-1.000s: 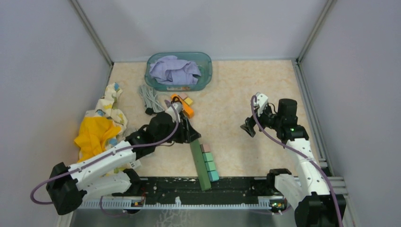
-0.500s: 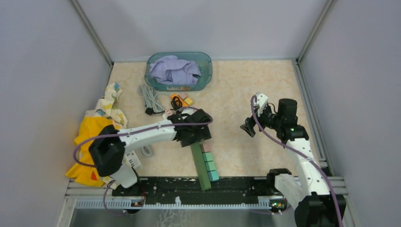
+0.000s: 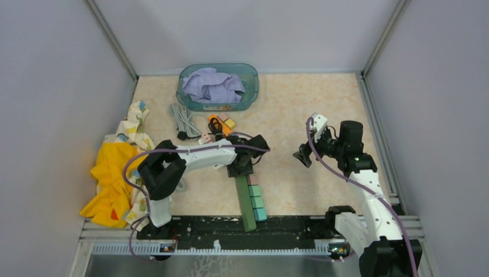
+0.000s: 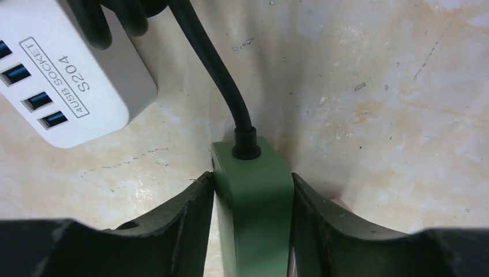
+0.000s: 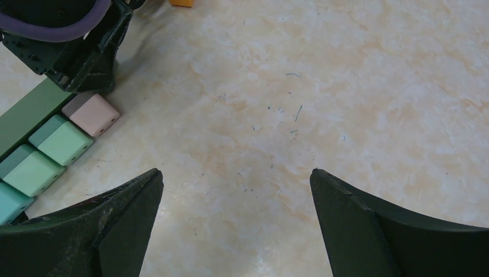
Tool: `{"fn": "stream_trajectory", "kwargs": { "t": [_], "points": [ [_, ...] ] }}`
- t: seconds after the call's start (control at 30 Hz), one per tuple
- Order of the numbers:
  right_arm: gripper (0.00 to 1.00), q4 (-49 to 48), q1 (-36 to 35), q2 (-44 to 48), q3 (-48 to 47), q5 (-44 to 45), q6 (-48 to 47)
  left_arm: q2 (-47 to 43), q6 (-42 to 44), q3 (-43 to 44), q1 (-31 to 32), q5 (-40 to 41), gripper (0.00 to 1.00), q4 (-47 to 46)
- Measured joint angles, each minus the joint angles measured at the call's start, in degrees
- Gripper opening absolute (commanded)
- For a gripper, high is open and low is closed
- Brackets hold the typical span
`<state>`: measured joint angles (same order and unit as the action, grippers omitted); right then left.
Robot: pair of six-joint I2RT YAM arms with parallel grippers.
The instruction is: Pull the plug off the socket
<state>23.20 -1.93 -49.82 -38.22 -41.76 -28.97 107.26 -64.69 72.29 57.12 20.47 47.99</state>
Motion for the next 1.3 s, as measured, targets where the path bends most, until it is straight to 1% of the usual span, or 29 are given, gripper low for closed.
{"fn": "stream_trajectory", "kwargs": {
  "t": [0.03, 0.1, 0.13, 0.27, 0.37, 0.47, 0.53, 0.63, 0.73, 0.8, 0.87, 0.93, 1.03, 1.1, 1.17, 1.3],
  "points": [
    [0.99, 0.02, 0.00, 0.00, 0.00, 0.00, 0.00, 0.00, 0.09, 0.00, 0.00, 0.13, 0.43, 0.07],
    [0.99, 0.00, 0.00, 0.00, 0.00, -0.02, 0.00, 0.00, 0.35, 0.00, 0.00, 0.37, 0.25, 0.33],
    [0.99, 0.02, 0.00, 0.00, 0.00, -0.02, 0.00, -0.11, 0.55, 0.07, 0.00, 0.59, 0.20, 0.70],
    [0.99, 0.02, 0.00, 0.00, 0.00, -0.17, 0.00, -0.81, 1.33, -0.46, 0.00, 0.87, 0.11, 0.70],
    [0.99, 0.02, 0.00, 0.00, 0.00, -0.81, 0.07, -5.29, 2.75, -3.87, 0.00, 0.59, 0.00, -2.12],
    [0.99, 0.04, 0.04, -0.02, 0.00, -2.47, 0.50, -14.88, 5.81, -10.88, 0.00, 0.04, 0.00, -9.22],
    [0.99, 0.09, 0.13, -0.20, 0.00, -3.78, 0.74, -24.11, 9.01, -18.03, 0.00, -0.39, 0.00, -17.40],
    [0.99, 0.35, 0.22, -1.27, -0.02, -6.45, 1.68, -38.32, 13.88, -29.57, -0.44, -0.39, 0.00, -32.22],
    [0.99, 0.46, 0.22, -2.67, -0.02, -9.66, 2.95, -45.64, 15.78, -37.24, -0.94, 1.46, 0.00, -43.82],
    [0.99, 0.37, 0.22, -3.61, -0.04, -13.05, 4.63, -47.95, 16.39, -41.20, -1.01, 3.32, 0.00, -51.10],
    [0.99, -0.68, 0.24, -4.17, -0.07, -17.77, 7.96, -48.74, 16.57, -44.70, -1.01, 5.22, 0.00, -58.95],
    [0.99, -3.89, 0.20, -4.42, -0.02, -22.93, 12.92, -48.22, 16.55, -46.73, -1.01, 7.19, 0.00, -65.57],
    [0.99, -9.31, -1.01, -4.48, -0.02, -27.34, 19.06, -45.18, 15.58, -46.95, -1.01, 10.62, 0.00, -72.41],
    [0.99, -10.91, -3.23, -4.66, -0.02, -27.32, 20.74, -42.45, 13.70, -46.16, -1.01, 12.63, 0.00, -74.90],
    [0.99, -11.65, -6.01, -5.03, -0.02, -26.43, 21.66, -38.91, 11.26, -43.93, -1.01, 14.56, 0.00, -75.41],
    [0.99, -13.09, -10.93, -6.16, 0.33, -20.57, 22.10, -32.41, 7.13, -39.23, -0.94, 16.76, 0.00, -76.39]
  ]
}}
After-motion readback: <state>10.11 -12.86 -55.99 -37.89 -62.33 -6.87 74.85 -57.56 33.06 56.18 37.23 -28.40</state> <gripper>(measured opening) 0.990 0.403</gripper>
